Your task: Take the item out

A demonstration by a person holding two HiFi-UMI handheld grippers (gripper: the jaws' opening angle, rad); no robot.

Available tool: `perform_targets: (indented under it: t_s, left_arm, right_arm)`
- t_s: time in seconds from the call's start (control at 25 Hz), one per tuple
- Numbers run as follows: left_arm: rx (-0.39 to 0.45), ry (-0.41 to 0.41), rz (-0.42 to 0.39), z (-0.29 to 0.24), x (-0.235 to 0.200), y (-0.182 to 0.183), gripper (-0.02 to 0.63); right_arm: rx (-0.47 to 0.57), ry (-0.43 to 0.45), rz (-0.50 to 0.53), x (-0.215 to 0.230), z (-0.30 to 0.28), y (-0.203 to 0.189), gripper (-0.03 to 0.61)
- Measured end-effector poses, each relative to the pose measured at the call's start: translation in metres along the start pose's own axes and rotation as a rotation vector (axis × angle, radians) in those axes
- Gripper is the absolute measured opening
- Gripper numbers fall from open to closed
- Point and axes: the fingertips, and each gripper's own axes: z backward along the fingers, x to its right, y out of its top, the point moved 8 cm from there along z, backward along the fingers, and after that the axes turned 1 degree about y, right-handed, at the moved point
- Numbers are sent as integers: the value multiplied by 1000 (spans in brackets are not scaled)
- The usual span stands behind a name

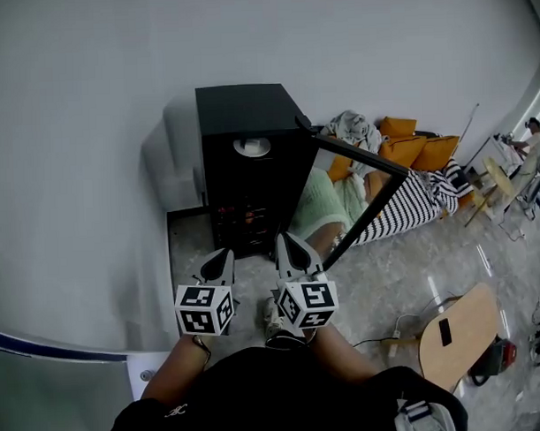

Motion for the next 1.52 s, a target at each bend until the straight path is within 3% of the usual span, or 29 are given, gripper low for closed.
perform_targets:
  t_s: [0.28,0.76,1.16,1.52]
  left_arm:
    - [-1,12,-21,-49,-10,12,7]
    - [-29,56,-31,-172,-24,49,8]
    - [-75,91,-28,-283,-40,72,7]
    - [-89,171,-21,-328,-49,83,8]
  right_arm:
    - [51,-7,-15,31,-46,2,8]
    - [12,-2,-88,122,-153,5,8]
    - [-86,98,-85,186,-255,-16,8]
    - [-166,211,-75,211,-309,-38,8]
